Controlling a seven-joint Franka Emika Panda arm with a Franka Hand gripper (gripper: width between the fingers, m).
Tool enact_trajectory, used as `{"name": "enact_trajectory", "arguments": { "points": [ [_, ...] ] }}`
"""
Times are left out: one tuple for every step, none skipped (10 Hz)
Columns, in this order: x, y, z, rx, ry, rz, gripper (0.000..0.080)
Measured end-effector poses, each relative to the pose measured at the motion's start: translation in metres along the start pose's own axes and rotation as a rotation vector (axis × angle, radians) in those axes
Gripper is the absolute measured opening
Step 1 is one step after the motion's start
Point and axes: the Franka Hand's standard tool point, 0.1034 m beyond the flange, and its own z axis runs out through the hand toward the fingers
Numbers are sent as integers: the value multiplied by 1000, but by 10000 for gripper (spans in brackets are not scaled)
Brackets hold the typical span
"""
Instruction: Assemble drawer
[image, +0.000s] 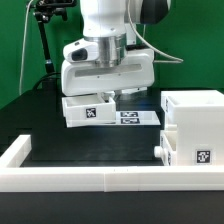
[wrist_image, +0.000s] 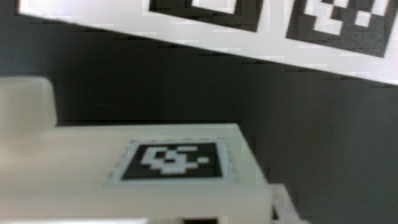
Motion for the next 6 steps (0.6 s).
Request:
{"name": "enact_trajectory", "arguments": {
  "points": [
    [-1,0,1,-1,-3,-49,42],
    [-1,0,1,-1,-3,-142,42],
    [2,1,0,-13,4,-253,42],
    [9,2,-4,-41,20,-423,44],
    [16,5,-9,-46,23,-545,44],
    [25,8,-14,-60,27,-684,44]
  ]
}}
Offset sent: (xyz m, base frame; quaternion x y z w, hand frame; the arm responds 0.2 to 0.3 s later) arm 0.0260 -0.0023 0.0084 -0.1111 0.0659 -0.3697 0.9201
